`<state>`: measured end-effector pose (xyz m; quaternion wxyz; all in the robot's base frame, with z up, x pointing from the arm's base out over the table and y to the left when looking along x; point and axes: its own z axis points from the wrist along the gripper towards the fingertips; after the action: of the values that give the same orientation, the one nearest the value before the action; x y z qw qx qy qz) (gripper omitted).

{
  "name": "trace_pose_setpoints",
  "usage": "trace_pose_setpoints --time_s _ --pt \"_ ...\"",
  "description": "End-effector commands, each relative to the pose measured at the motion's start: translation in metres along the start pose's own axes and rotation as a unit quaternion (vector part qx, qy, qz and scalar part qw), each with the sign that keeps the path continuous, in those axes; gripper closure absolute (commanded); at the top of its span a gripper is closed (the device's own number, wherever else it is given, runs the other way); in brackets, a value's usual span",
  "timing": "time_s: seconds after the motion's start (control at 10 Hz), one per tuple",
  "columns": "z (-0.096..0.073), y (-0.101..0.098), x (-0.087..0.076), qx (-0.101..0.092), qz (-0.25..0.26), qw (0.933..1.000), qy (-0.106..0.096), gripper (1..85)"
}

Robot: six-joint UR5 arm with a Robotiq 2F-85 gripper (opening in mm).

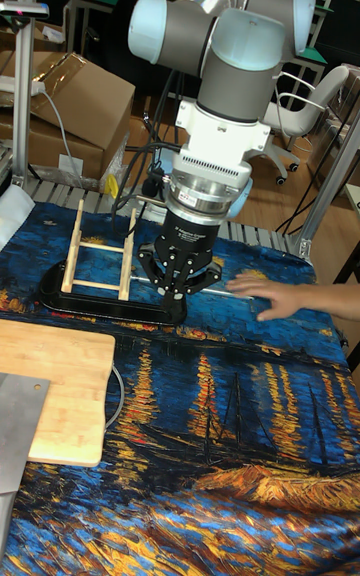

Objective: Put the knife on the knife rack

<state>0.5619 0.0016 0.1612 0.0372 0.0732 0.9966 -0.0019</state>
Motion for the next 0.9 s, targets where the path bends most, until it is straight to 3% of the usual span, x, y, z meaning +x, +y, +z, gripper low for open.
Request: trace_pose_setpoints --time_s 0.0,0.4,0.6,0.8 --pt "-0.001 0.002 -0.001 -0.008 -0.002 1.0 -0.002 84.7" --pt "-0.001 -0.009 -0.005 0.012 -0.023 0.9996 -0.011 84.7" --pt "-0.001 -0.002 -0.004 -0.002 -0.027 0.9996 -0.009 84.7" --pt "-0.001 -0.003 -0.004 0.0 -0.03 0.9995 -0.008 84.7"
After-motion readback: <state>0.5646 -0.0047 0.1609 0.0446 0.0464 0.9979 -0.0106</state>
